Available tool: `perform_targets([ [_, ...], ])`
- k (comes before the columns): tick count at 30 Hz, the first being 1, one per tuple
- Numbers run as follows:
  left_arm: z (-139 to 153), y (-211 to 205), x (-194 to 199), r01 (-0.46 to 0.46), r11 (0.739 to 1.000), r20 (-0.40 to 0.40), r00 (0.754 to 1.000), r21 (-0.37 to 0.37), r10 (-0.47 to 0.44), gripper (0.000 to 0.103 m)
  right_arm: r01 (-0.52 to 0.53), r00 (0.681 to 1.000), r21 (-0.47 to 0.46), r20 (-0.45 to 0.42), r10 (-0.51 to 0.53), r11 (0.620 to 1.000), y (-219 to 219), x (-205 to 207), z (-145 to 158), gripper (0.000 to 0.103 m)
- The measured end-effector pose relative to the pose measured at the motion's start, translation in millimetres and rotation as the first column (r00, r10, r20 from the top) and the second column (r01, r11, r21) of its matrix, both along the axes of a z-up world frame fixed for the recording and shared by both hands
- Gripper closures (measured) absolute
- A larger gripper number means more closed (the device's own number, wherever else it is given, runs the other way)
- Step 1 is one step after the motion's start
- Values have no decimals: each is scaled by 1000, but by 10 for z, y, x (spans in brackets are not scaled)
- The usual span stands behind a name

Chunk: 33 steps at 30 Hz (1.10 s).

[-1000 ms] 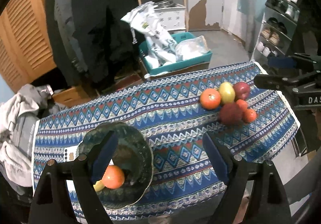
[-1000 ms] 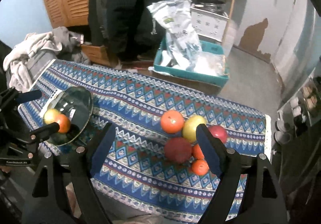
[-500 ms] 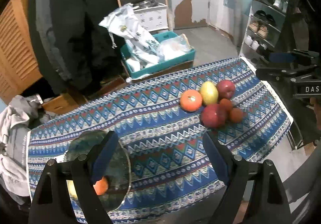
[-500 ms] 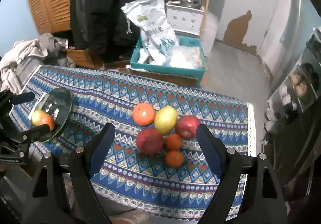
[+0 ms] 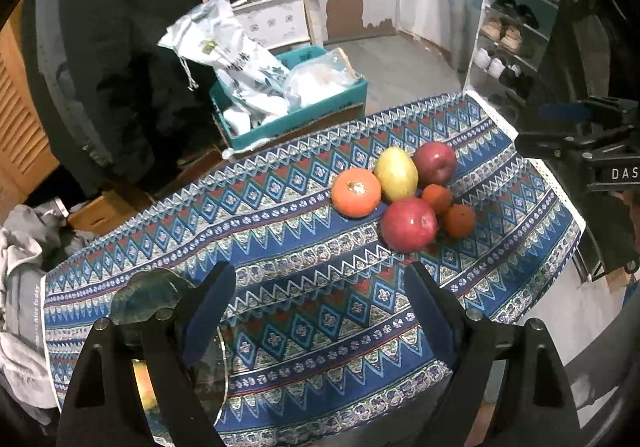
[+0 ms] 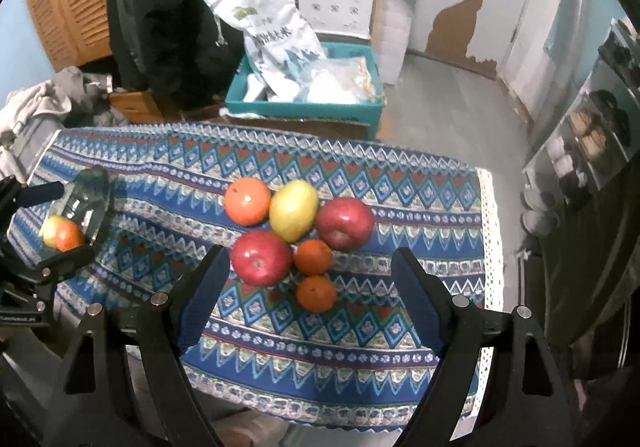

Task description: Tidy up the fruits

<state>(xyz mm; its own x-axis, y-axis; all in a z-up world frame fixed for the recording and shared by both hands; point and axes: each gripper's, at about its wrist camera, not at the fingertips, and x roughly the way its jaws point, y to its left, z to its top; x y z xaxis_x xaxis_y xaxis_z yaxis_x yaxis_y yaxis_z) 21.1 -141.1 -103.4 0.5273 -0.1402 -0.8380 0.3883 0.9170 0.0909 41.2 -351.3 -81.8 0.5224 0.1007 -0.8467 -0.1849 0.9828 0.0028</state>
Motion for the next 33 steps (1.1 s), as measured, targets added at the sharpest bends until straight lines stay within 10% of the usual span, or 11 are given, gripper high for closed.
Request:
perform_targets([
  [33,-1064,-530,465,97,995,-167,982,24,-92,16,-43,962,-51,-272,27,998,-156,328,-1650,24],
])
